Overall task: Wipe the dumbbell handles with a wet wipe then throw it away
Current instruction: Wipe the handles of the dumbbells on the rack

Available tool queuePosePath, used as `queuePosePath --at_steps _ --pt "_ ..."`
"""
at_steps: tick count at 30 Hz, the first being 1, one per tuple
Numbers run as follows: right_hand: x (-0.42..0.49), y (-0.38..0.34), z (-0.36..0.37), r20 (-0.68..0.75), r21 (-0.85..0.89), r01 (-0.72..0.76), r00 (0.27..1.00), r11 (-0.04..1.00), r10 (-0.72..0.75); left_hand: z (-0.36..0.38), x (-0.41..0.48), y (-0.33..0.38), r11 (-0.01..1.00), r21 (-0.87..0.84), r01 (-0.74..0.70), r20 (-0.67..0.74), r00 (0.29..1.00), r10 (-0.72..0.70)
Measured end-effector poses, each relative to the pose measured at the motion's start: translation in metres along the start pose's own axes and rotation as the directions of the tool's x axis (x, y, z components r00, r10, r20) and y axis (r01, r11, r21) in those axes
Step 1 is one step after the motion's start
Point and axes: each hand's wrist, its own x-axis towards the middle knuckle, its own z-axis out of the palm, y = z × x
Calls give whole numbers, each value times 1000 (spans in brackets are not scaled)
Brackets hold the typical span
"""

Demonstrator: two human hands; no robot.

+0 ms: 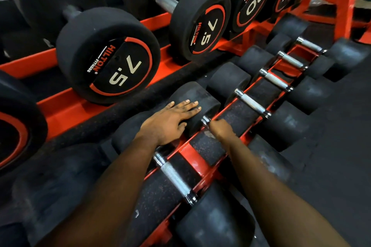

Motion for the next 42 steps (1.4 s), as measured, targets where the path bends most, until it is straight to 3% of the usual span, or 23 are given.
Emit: queuePosePath --at_steps 2,4,6,11,16,20,24,28,33,39,42 --pt "-21 14 7 -155 -215 -27 988 976 -7 1 0 1 1000 0 -2 -3 1000 2" --pt "-36 23 23 -302 -346 7 946 938 -118 0 1 0 1000 2 -1 -5 1000 1" --pt "-45 32 40 -360 -434 57 904 899 -231 0 1 1 1000 -1 1 -7 1000 -1" --pt "-44 30 60 -280 -511 146 903 847 -325 0 1 0 1000 9 2 -11 1000 -2" --pt "-23 -7 45 -254 -381 72 951 922 -179 2 0 0 1000 11 -2 -15 1000 3" --pt "-6 -16 13 -49 -272 82 994 959 -99 0 1 -2 1000 10 -10 -6 1000 11" --pt "-9 0 -8 78 -382 104 994 918 -80 0 2 -3 1000 7 -1 4 1000 1" --pt "-21 17 -11 15 -542 39 999 840 -37 -1 -1 0 1000 -3 2 12 1000 -2" --pt "-41 19 10 -214 -583 -86 976 808 -50 -3 -1 0 1000 10 2 6 1000 -2" --pt "-60 20 -4 -204 -672 70 940 737 -275 -4 -2 0 1000 0 5 12 1000 -5" --pt "-67 20 -28 -234 -626 84 928 775 -290 -5 -4 2 1000 7 -11 10 1000 10"
